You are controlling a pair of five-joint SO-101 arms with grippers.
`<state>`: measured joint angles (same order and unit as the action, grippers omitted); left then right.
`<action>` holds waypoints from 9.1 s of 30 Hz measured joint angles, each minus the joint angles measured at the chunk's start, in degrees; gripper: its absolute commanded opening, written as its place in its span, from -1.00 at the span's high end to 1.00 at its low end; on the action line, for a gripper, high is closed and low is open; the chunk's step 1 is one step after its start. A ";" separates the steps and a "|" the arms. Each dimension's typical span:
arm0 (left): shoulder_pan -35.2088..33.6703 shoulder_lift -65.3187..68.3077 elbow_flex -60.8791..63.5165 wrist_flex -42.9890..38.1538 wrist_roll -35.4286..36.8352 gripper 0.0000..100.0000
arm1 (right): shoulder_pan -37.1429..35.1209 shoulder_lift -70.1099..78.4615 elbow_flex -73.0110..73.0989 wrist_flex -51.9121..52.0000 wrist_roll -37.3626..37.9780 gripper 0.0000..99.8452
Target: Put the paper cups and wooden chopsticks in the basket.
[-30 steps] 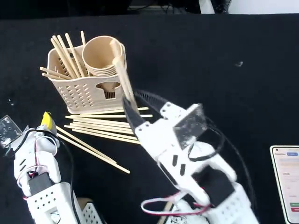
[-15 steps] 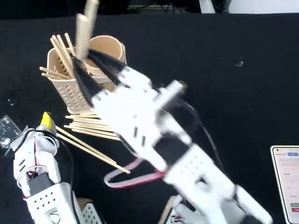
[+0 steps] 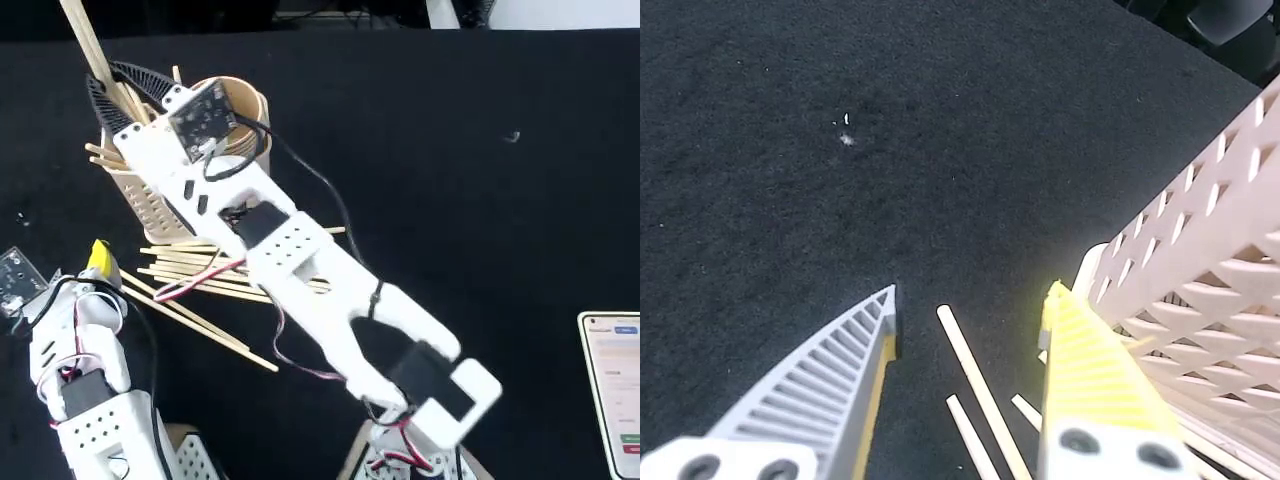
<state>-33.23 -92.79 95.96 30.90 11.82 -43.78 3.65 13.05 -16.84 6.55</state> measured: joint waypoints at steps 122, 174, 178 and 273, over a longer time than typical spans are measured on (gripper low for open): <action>0.00 -0.09 0.00 0.00 0.00 0.53 | 24.18 -15.21 42.37 63.65 32.97 0.98; 0.00 -0.09 0.00 0.00 0.00 0.53 | -0.62 -31.74 12.48 14.24 1.85 0.98; 0.00 -0.09 0.00 0.00 0.00 0.53 | -0.62 -19.52 3.87 13.19 1.67 0.98; 0.00 -0.09 0.00 0.00 0.00 0.53 | 15.65 6.15 14.15 78.95 -10.73 0.69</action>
<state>-33.23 -92.88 95.96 30.90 11.82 -28.13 9.80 27.21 62.11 -4.18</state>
